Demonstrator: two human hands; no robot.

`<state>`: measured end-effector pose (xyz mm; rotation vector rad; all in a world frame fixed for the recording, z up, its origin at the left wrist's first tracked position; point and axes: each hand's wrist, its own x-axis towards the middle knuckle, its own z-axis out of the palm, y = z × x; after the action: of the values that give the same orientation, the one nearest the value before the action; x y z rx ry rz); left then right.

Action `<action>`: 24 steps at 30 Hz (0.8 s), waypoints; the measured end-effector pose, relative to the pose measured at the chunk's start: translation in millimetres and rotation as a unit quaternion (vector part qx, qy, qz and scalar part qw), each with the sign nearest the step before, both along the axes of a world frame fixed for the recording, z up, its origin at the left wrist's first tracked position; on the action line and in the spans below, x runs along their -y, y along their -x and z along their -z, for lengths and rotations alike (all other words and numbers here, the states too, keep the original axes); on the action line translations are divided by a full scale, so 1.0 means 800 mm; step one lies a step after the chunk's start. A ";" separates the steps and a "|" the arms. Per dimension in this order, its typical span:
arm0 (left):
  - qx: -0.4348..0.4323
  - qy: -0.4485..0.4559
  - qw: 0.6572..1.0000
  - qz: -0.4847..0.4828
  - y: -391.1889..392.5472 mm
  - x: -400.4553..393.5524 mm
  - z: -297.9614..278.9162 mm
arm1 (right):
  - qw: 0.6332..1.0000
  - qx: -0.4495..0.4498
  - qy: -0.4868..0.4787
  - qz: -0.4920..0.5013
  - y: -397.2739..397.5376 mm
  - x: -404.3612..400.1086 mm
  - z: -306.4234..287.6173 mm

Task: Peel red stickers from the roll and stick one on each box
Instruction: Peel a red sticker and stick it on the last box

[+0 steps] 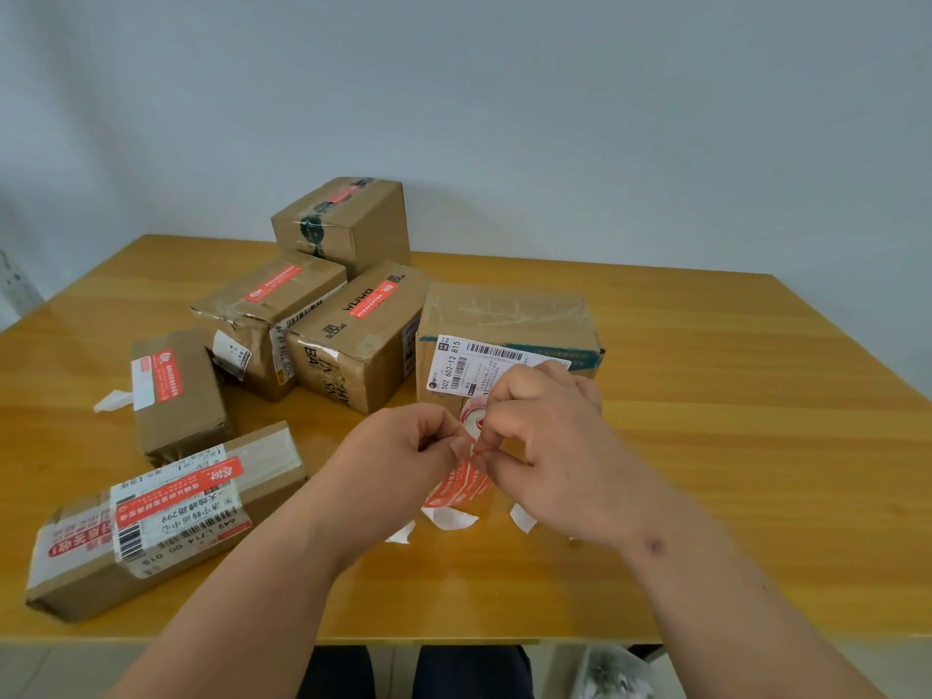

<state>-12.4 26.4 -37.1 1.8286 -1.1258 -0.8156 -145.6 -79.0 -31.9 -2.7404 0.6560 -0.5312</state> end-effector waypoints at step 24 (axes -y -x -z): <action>-0.034 0.025 0.999 -0.023 -0.003 -0.001 -0.012 | 0.997 -0.057 -0.039 0.023 -0.006 0.004 -0.016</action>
<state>-9.7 27.3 -27.6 1.7662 -1.0488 -0.8085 -140.4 -82.2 -19.5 -2.7035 0.7524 -0.3544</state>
